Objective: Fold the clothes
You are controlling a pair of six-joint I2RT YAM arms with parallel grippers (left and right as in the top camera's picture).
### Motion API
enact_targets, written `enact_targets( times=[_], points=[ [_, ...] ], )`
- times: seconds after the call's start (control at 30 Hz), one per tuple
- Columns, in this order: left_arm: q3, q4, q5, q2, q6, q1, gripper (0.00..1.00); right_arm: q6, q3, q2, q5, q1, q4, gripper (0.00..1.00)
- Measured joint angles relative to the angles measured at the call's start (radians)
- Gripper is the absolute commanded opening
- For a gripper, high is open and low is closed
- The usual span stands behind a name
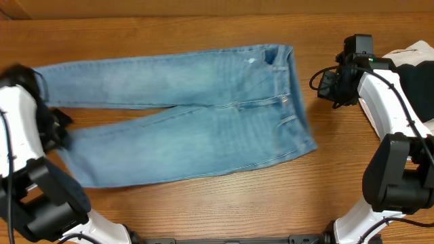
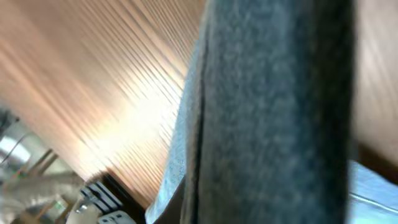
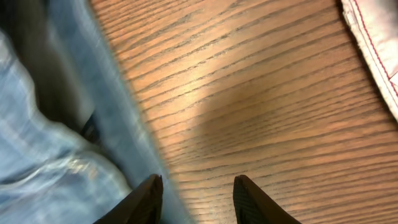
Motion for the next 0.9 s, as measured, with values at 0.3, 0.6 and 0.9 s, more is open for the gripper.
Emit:
enact_targets(
  times=[0.3, 0.6, 0.9],
  points=[
    [0.095, -0.108, -0.045, -0.004, -0.003, 0.018, 0.84, -0.007, 0.0, 0.0, -0.006, 0.0, 0.0, 0.41],
    [0.074, -0.102, -0.048, -0.004, -0.003, 0.018, 0.85, -0.01, 0.0, 0.0, -0.014, 0.0, 0.0, 0.41],
    [-0.014, -0.007, -0.031, -0.004, -0.002, -0.007, 0.89, -0.029, -0.002, 0.0, -0.087, 0.0, -0.023, 0.52]
  ],
)
